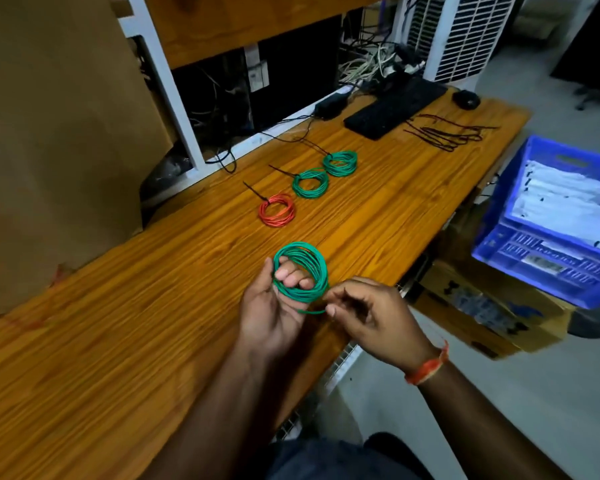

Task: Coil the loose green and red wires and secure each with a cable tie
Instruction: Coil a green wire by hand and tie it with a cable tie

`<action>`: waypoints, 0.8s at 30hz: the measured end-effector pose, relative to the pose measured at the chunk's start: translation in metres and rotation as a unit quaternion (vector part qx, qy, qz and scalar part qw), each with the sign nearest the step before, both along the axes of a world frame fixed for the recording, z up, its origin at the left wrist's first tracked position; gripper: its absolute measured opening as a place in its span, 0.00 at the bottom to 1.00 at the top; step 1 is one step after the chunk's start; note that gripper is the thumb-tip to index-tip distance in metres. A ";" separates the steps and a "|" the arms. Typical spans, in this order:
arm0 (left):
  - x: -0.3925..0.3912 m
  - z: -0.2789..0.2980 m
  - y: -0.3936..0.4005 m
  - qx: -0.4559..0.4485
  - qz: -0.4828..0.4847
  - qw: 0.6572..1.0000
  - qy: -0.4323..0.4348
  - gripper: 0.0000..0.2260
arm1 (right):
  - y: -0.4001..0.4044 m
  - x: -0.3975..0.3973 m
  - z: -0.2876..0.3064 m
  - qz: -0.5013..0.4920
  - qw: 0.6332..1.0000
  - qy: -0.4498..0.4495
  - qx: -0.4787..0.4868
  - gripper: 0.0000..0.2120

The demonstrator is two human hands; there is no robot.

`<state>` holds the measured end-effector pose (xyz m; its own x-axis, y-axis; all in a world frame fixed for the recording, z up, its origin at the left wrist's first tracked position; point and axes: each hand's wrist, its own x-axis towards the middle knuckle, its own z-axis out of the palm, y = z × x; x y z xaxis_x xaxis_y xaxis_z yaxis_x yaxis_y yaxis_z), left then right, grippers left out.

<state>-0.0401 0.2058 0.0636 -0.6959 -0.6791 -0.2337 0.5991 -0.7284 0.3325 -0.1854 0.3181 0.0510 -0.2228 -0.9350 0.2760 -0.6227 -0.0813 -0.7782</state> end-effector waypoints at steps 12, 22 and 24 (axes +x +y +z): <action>-0.115 0.003 -0.027 0.003 0.164 0.985 -0.057 0.11 | -0.055 -0.082 -0.005 -0.001 0.994 0.046 -0.101 0.01; -0.204 0.002 -0.023 -0.036 0.257 0.961 -0.098 0.12 | -0.073 -0.158 0.000 0.006 0.993 -0.028 -0.112 0.02; -0.216 0.002 -0.019 -0.027 0.259 0.960 -0.100 0.12 | -0.073 -0.174 0.003 0.018 0.994 -0.024 -0.107 0.02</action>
<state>-0.2565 0.1867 0.0653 -0.2065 -0.9369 -0.2821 0.7961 -0.3286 0.5083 -0.3589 0.2452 0.0542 -0.2073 -0.8641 0.4586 -0.5792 -0.2694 -0.7694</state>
